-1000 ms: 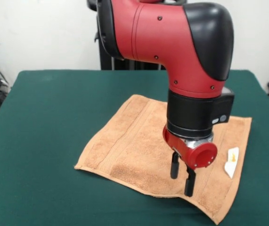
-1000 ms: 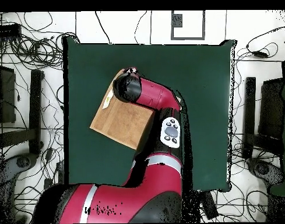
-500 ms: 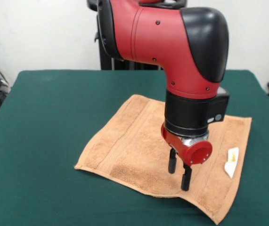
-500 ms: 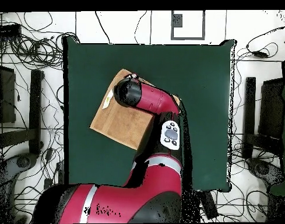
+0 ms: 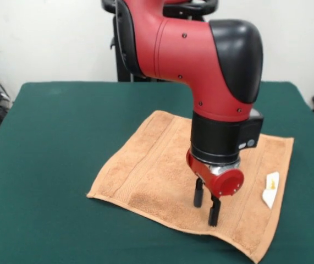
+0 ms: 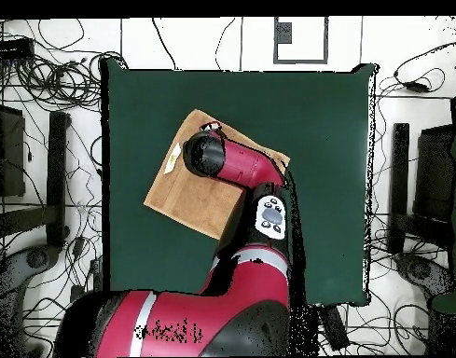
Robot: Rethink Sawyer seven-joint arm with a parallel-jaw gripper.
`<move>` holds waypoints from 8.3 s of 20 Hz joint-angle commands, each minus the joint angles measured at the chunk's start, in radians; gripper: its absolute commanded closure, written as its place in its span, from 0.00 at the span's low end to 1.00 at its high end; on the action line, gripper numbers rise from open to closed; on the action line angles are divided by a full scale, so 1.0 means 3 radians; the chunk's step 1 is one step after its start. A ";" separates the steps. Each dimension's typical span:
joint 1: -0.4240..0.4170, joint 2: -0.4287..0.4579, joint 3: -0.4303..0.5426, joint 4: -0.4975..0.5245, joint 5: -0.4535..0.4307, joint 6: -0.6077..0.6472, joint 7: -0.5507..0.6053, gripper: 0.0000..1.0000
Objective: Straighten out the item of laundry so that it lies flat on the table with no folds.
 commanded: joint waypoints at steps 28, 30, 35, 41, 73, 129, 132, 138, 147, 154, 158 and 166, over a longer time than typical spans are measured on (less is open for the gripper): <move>-0.0015 0.0520 0.0424 0.0087 0.0119 -0.0454 0.0456 0.00; -0.0005 0.0514 0.0417 0.0092 0.0134 -0.0426 0.0471 0.00; 0.0024 0.0480 0.0373 0.0102 0.0148 -0.0347 0.0486 0.00; 0.0106 0.0451 0.0294 0.0106 0.0239 -0.0252 0.0599 0.00; 0.0237 0.0195 0.0130 0.0222 0.0530 0.0199 0.0638 0.00; 0.0454 0.0227 -0.0134 -0.0079 0.0676 0.0488 0.0857 0.00; 0.0509 0.0331 -0.0198 -0.0265 0.0738 0.0549 0.0921 0.00; 0.0588 0.0473 -0.0327 -0.0451 0.0844 0.0610 0.0979 0.00; 0.0486 0.0493 -0.0226 -0.0365 0.0886 0.0433 0.0733 0.00; 0.0363 0.0102 -0.0143 -0.0007 0.0800 0.0540 0.0492 0.00; 0.0251 -0.0047 -0.0105 0.0062 0.0749 0.0693 0.0340 0.00; 0.0189 -0.0338 -0.0145 0.0220 0.0667 0.0905 0.0284 0.00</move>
